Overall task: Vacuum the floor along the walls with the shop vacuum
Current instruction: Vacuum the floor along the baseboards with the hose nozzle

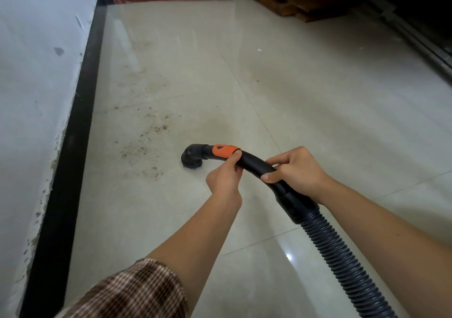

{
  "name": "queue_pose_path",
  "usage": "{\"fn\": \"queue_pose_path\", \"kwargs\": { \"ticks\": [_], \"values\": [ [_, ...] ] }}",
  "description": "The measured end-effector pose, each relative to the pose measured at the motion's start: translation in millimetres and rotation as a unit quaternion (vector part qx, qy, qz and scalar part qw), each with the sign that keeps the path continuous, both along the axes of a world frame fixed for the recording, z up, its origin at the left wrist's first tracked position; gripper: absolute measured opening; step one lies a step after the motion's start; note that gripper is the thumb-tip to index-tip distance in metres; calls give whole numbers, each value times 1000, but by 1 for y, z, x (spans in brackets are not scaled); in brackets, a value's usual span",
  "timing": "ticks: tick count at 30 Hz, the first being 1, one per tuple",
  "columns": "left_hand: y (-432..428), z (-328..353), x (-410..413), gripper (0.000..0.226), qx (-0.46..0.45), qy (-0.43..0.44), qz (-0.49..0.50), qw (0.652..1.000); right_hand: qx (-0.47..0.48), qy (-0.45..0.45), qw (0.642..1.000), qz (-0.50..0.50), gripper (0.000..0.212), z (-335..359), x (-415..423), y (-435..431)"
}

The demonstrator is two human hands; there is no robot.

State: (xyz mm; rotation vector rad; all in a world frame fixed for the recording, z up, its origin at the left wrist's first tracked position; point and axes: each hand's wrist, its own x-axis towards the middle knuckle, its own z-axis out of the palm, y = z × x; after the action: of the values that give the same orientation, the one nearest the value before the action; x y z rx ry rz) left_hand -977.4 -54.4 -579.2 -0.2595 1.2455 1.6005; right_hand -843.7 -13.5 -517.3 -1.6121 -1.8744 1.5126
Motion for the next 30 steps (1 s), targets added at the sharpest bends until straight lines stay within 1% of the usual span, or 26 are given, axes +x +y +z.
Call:
{"fn": "queue_pose_path", "kwargs": {
  "ticks": [5, 14, 18, 23, 25, 28, 29, 30],
  "values": [
    [15, -2, -13, 13, 7, 10, -2, 1000, 11, 7, 1000, -24, 16, -8, -12, 10],
    [46, 8, -22, 14, 20, 40, -36, 998, 27, 4, 999, -35, 14, -2, -20, 38],
    [41, 0, -23, 12, 23, 50, -30, 998, 10, 15, 1000, -21, 15, -9, -20, 35],
    [27, -2, -28, 14, 8, 45, -9, 999, -10, 22, 1000, -5, 29, -9, -25, 26],
    [21, -2, -31, 15, 4, 43, 0, 999, -16, 21, 1000, 8, 28, -8, -29, 23],
    [13, -2, -34, 16, -7, 35, 17, 999, -24, 16, 999, 20, 20, -7, -33, 20],
    [10, -2, -36, 17, -13, 32, 23, 999, -26, 13, 999, 21, 21, -7, -34, 19],
    [7, -1, -37, 18, -17, 29, 30, 999, -30, 10, 999, 21, 28, -8, -35, 19]
  ]
}}
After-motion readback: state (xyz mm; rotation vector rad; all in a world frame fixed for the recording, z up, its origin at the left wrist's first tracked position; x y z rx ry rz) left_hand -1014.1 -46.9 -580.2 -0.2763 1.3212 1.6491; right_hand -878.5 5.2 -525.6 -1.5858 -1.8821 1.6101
